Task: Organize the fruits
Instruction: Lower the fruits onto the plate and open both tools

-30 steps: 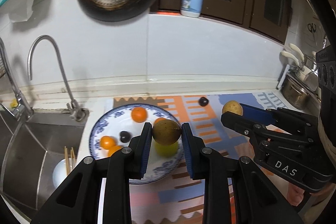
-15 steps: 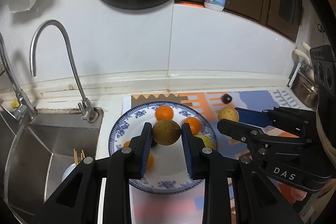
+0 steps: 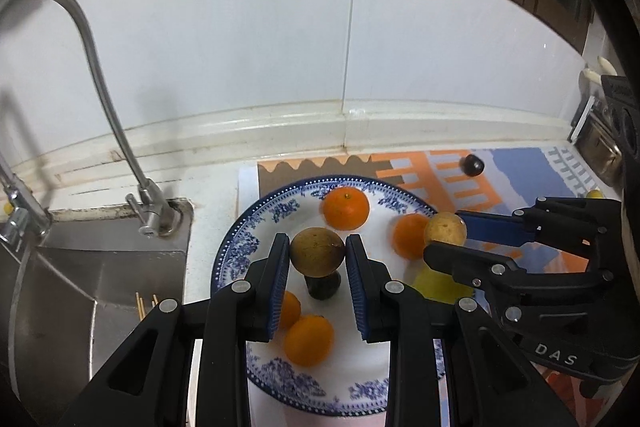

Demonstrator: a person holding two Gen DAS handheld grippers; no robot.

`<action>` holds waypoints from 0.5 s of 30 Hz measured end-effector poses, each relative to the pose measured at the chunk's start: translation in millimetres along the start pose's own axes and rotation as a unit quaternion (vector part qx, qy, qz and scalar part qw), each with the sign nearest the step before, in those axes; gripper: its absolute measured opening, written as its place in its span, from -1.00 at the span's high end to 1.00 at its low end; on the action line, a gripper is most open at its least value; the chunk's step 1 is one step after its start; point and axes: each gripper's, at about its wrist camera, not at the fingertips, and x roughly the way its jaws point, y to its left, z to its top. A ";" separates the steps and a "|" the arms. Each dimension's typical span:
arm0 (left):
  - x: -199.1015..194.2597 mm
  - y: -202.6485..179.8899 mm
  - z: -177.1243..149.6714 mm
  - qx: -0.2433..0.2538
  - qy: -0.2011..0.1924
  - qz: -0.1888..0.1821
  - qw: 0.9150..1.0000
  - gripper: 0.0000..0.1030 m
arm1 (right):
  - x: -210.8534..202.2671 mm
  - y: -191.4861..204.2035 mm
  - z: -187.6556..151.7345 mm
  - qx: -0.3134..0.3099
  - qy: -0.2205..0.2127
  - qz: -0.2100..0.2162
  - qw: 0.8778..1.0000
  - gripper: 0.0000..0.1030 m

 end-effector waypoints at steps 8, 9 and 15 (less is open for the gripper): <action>33.2 7.4 6.1 0.002 0.033 -0.007 0.999 0.45 | 19.5 -6.2 2.9 0.001 0.019 -0.003 1.000 0.41; 35.9 6.9 6.8 0.004 0.036 -0.009 0.999 0.45 | 20.6 -6.9 3.2 0.003 0.020 -0.003 1.000 0.41; 26.9 -1.3 7.8 0.019 0.034 -0.007 0.999 0.27 | 17.2 -11.6 2.3 0.013 0.016 0.009 1.000 0.28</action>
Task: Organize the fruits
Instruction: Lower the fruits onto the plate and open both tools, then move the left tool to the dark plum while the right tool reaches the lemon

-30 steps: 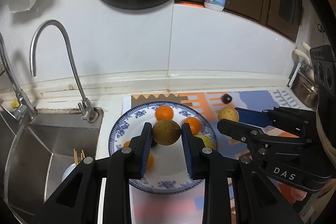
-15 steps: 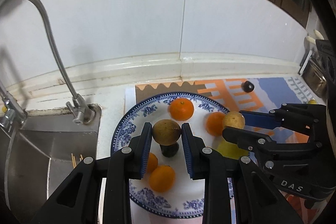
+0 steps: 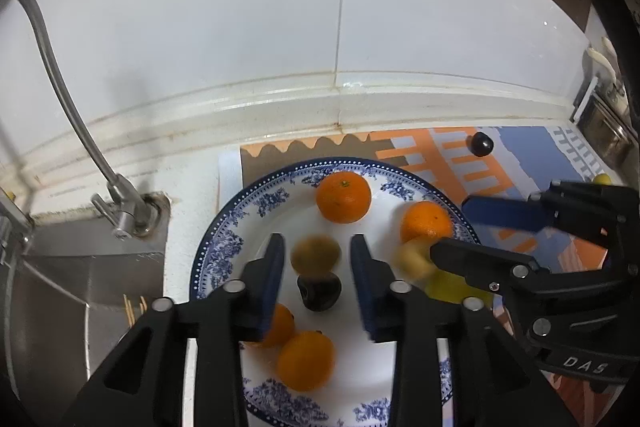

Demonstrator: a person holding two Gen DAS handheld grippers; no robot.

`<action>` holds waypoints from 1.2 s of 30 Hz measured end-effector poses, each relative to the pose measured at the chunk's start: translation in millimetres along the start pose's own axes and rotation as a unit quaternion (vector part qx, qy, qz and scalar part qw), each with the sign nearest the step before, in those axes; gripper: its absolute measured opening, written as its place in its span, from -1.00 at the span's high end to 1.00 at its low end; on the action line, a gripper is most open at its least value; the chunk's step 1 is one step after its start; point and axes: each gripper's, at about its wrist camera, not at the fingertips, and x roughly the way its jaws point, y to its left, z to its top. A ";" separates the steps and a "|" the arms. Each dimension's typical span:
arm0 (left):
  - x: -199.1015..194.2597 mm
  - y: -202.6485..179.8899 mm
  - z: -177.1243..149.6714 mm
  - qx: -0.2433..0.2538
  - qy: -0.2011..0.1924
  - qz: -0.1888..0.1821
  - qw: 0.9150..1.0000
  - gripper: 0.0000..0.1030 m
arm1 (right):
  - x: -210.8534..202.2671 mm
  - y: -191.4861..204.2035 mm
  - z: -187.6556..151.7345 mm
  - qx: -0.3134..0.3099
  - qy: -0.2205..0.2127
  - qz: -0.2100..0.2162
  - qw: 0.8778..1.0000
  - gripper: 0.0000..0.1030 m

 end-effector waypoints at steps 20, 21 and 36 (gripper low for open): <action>-107.5 -67.7 -10.7 -0.001 -0.087 0.014 0.996 -0.21 | -119.2 -28.7 -41.3 0.073 -0.087 -0.101 0.988 -0.14; -111.6 -72.0 -10.1 0.001 -0.093 0.016 0.996 -0.24 | -127.1 -32.0 -44.7 0.079 -0.092 -0.110 0.986 -0.15; -135.3 -124.9 14.9 0.021 -0.141 0.007 0.990 -0.73 | -214.2 -83.3 -76.1 0.174 -0.131 -0.283 0.934 -0.42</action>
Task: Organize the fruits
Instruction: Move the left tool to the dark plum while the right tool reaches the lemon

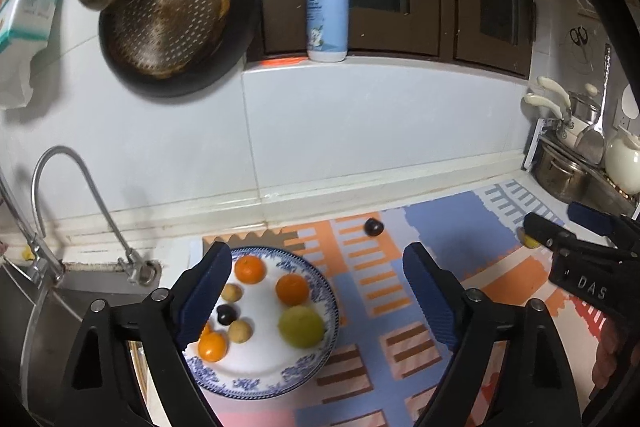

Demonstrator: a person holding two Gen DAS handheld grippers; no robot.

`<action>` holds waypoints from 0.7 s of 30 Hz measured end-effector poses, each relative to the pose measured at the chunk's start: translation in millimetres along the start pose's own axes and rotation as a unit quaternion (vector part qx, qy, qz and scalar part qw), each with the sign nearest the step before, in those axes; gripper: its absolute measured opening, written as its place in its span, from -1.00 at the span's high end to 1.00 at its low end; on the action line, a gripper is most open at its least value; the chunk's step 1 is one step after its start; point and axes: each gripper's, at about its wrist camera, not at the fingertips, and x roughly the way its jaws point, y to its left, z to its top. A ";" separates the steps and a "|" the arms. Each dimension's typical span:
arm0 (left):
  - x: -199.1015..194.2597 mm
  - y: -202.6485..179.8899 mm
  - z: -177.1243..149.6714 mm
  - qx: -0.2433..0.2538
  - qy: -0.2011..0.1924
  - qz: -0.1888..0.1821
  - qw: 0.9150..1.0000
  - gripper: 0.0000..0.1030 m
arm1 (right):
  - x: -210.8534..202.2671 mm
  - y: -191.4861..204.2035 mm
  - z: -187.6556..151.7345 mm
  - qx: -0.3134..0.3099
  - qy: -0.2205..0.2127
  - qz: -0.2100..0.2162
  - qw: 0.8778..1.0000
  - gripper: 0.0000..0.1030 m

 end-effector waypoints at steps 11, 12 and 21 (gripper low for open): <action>36.6 -30.6 7.0 0.013 0.001 0.006 1.000 -0.87 | 10.6 -60.7 -2.4 0.100 0.002 -0.126 0.987 -0.59; 41.3 -32.5 6.7 0.011 0.003 0.004 1.000 -0.87 | 14.1 -64.8 -5.1 0.107 0.007 -0.133 0.985 -0.59; 106.0 -56.2 -3.3 0.013 0.047 0.002 0.999 -0.88 | 63.1 -101.2 -25.1 0.157 0.054 -0.175 0.970 -0.59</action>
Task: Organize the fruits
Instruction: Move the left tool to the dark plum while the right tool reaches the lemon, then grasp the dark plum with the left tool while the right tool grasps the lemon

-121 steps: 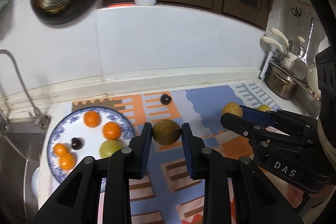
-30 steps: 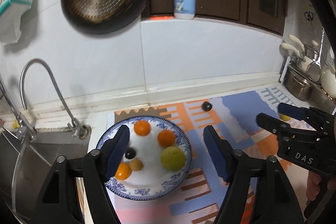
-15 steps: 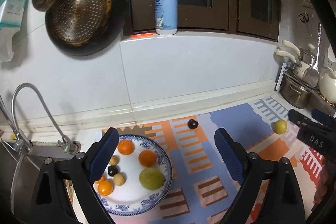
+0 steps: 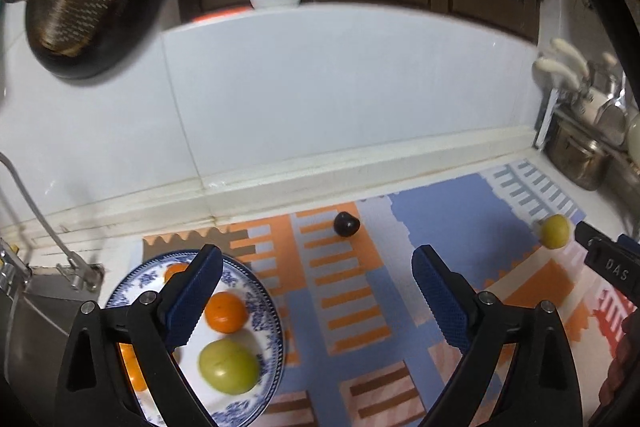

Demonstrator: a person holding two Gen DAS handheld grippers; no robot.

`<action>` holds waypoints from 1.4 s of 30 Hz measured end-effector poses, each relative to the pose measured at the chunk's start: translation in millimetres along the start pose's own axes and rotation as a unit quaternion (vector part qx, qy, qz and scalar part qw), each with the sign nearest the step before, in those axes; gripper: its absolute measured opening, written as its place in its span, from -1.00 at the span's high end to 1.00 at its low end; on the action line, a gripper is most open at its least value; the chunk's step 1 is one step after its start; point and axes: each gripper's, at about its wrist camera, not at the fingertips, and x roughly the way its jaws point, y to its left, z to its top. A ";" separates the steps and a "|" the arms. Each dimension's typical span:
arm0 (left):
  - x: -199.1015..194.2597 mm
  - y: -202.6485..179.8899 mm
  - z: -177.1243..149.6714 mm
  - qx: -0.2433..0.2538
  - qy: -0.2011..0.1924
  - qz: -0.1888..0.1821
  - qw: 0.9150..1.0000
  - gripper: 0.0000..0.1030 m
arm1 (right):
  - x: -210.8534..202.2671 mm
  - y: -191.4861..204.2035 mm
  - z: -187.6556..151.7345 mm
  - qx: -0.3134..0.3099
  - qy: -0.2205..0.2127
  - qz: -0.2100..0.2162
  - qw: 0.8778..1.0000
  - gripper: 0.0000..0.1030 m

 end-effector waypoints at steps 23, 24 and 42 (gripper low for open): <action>143.7 -39.1 6.0 -0.009 0.090 0.025 0.996 -0.78 | 121.8 -8.3 14.0 0.043 0.057 -0.099 0.993 -0.59; 147.5 -39.5 6.3 -0.010 0.093 0.027 0.995 -0.75 | 124.8 -8.2 14.8 0.044 0.058 -0.102 0.992 -0.59; 178.1 -42.8 8.0 -0.023 0.116 0.003 0.993 0.42 | 160.4 -2.0 19.8 0.023 0.072 -0.138 0.988 -0.17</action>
